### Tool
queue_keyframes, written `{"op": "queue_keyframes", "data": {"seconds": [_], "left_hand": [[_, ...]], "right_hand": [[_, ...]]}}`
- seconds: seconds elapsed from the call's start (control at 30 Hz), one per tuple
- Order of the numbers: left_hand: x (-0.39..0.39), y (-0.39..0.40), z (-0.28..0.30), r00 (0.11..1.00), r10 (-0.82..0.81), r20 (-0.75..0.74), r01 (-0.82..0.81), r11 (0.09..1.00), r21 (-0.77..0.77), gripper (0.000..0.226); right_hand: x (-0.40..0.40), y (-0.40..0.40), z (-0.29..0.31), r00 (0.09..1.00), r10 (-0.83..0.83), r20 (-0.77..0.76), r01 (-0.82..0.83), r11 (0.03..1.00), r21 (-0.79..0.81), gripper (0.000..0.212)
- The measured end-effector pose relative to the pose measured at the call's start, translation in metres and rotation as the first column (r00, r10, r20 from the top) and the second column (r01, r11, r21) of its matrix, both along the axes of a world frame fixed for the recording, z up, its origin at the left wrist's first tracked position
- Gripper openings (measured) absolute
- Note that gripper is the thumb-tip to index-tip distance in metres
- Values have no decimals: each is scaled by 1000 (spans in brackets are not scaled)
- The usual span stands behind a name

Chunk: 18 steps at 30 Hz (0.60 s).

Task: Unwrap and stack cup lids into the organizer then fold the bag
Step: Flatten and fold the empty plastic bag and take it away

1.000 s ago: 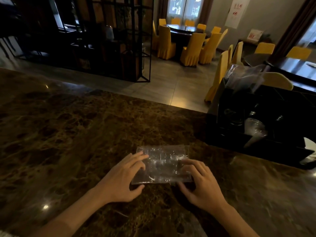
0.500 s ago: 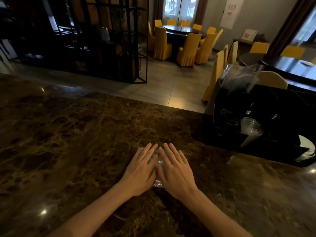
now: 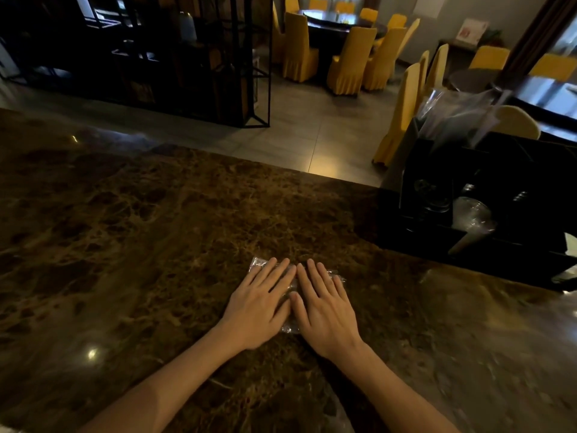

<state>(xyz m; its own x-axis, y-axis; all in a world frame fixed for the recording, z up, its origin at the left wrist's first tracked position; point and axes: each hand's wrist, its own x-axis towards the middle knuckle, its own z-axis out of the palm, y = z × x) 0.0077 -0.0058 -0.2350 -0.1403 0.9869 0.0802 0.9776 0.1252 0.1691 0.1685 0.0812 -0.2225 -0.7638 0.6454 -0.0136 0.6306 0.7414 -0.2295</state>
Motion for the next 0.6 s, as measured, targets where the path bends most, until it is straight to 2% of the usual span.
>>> {"op": "queue_keyframes", "data": {"seconds": [0.17,0.33,0.47,0.6], "left_hand": [[-1,1,-2,1000,5,3,-5,1000,-12,65],[1,-1,4,1000,10,20,-9,999,-43,68],[8,-7,9,997,66,44,-62,995,-73,68],[17,-6,21,986,157,62,-148,980,-134,69]], "right_hand": [[2,2,-5,1000,8,3,-8,1000,21,63],[10,-5,-4,995,-60,-77,59,998,-8,64],[32,-30,7,960,-191,-204,190,981,-26,61],[55,-53,26,856,-401,-326,403,913,-65,47]]}}
